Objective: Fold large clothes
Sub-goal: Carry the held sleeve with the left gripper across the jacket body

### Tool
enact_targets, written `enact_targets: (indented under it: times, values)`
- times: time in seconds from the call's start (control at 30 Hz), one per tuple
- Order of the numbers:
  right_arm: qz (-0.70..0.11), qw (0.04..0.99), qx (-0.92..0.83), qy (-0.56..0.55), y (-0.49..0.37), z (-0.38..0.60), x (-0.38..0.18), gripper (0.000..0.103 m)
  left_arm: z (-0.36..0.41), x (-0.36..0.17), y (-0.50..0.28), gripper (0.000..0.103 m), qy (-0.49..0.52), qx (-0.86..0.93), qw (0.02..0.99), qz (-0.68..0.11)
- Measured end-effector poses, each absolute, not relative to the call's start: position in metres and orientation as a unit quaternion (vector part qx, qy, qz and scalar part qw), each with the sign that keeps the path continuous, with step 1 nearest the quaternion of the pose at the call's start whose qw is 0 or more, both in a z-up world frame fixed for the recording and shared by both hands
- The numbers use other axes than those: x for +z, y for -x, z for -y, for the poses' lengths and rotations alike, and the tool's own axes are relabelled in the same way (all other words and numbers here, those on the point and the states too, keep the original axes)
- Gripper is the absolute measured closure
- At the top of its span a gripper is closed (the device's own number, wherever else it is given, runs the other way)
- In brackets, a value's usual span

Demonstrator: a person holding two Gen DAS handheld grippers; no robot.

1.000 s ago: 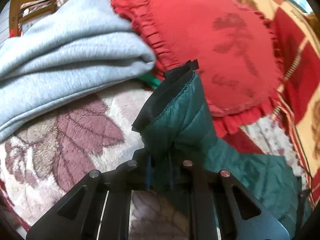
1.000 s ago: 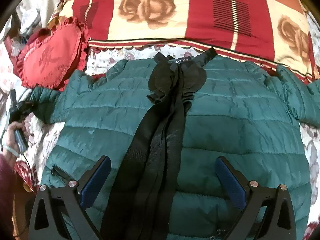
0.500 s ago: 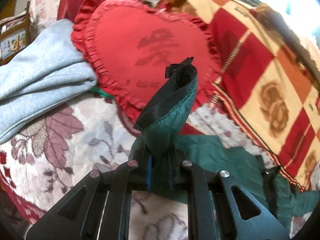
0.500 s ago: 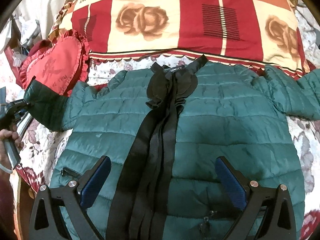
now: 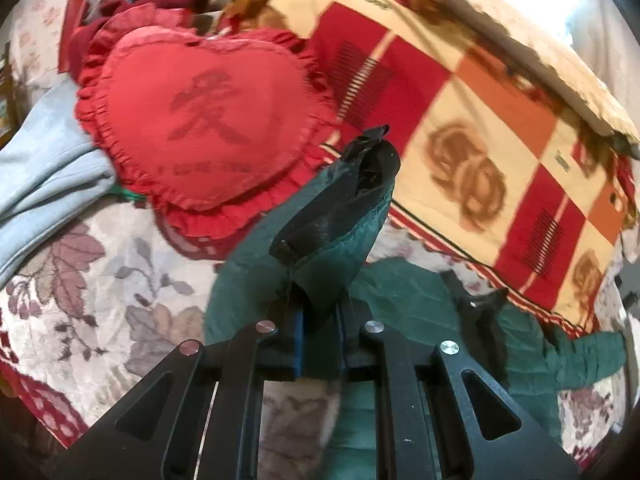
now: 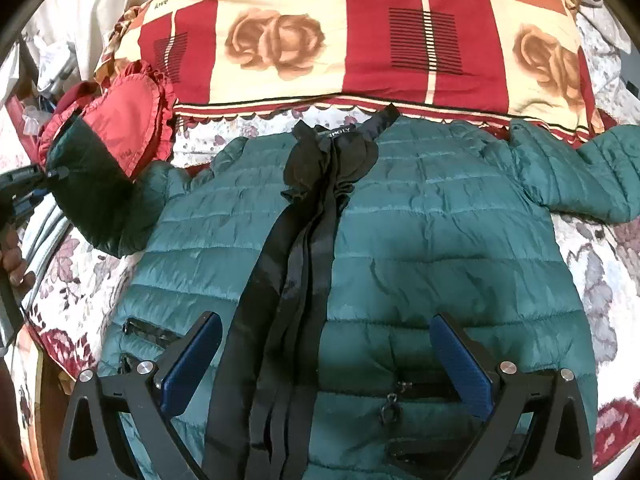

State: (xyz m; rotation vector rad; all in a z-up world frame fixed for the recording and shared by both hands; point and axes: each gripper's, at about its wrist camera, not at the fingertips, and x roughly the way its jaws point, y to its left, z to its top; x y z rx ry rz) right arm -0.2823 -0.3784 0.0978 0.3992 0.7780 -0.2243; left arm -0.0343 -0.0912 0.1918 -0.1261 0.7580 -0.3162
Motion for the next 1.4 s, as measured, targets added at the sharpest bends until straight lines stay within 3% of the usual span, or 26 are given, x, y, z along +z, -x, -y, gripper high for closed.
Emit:
enact_targets:
  times: [1.4]
  values:
    - [-0.375,0.882,-0.126,-0.255,0.308,0.416,0.093,0.000,0.295,0.174,0.108,0.092,0.013,-0.312,0.857,-0.410]
